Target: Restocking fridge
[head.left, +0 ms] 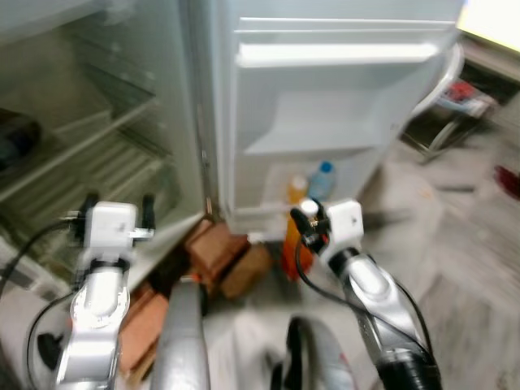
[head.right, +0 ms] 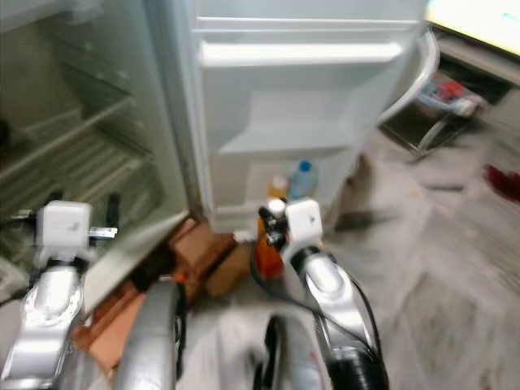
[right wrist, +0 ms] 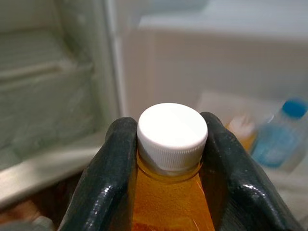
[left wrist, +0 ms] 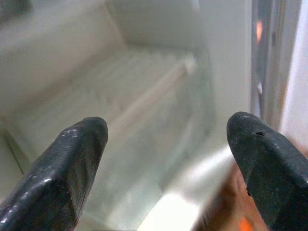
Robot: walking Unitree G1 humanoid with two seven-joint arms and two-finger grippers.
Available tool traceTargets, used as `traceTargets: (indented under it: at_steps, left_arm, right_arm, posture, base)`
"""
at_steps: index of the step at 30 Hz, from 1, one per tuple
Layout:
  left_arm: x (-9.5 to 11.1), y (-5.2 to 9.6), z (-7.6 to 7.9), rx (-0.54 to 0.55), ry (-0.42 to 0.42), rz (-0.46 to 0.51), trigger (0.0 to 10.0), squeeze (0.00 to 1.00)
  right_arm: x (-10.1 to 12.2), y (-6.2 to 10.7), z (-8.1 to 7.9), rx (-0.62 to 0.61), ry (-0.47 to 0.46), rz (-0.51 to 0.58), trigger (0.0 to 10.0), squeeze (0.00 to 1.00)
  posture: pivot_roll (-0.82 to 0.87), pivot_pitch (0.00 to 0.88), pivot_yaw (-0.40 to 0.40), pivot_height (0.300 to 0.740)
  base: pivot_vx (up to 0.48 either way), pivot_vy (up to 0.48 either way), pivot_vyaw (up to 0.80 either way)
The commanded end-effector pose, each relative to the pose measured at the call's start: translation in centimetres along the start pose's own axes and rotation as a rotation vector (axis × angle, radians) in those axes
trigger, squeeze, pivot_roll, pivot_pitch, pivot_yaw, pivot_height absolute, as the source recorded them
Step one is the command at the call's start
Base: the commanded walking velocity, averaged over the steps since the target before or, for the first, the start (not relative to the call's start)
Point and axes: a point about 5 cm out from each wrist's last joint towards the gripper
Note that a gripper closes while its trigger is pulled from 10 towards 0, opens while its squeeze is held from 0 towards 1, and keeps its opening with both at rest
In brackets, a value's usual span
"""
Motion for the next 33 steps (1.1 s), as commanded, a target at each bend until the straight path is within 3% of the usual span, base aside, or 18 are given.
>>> traceTargets:
  at_steps: [1,5,8,12,24,33]
  left_arm:
    - [1.3,-0.7,-0.6,0.016,-0.012,0.054,10.0,0.0]
    - [1.3,-0.7,-0.6,0.016,-0.012,0.054,10.0,0.0]
    - [2.0,-1.2,-0.6,0.026,-0.008,0.092,10.0,0.0]
    - [2.1,-1.2,-0.5,0.027,-0.006,0.095,10.0,0.0]
    - [2.0,-1.4,-0.3,0.022,0.001,0.092,10.0,0.0]
    - [2.0,-1.4,-0.3,0.025,0.008,0.08,10.0,0.0]
  right_arm:
    - [0.8,-0.1,-0.2,0.012,0.004,0.033,10.0,0.0]
    - [0.8,-0.1,-0.2,0.012,0.004,0.034,10.0,0.0]
    - [2.7,-1.2,-1.2,0.111,0.088,0.126,10.0,0.0]
    - [3.0,-1.4,-1.4,0.122,0.098,0.141,10.0,0.0]
    - [3.2,-1.4,-1.7,0.165,0.138,0.154,10.0,0.0]
    - [3.1,-1.3,-1.9,0.185,0.149,0.157,10.0,0.0]
  posture:
    - [0.08,0.149,-0.067,0.621]
    - [0.08,0.149,-0.067,0.621]
    - [0.08,0.152,-0.071,0.621]
    - [0.08,0.15,-0.075,0.621]
    - [0.07,0.156,-0.07,0.621]
    - [0.07,0.159,-0.069,0.621]
  base:
    - [0.0,0.0,0.0]
    - [0.0,0.0,0.0]
    - [0.0,0.0,0.0]
    - [0.19,0.0,0.0]
    - [0.262,0.0,0.0]
    - [0.0,0.0,0.0]
Point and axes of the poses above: a point about 5 cm out from each wrist's last joint towards the gripper, its own y axis pointing back from the gripper into the wrist, its own x axis along the axis of the wrist's last joint, z = x × y, and after that the axes turned 15 degrees about -y, right-handed
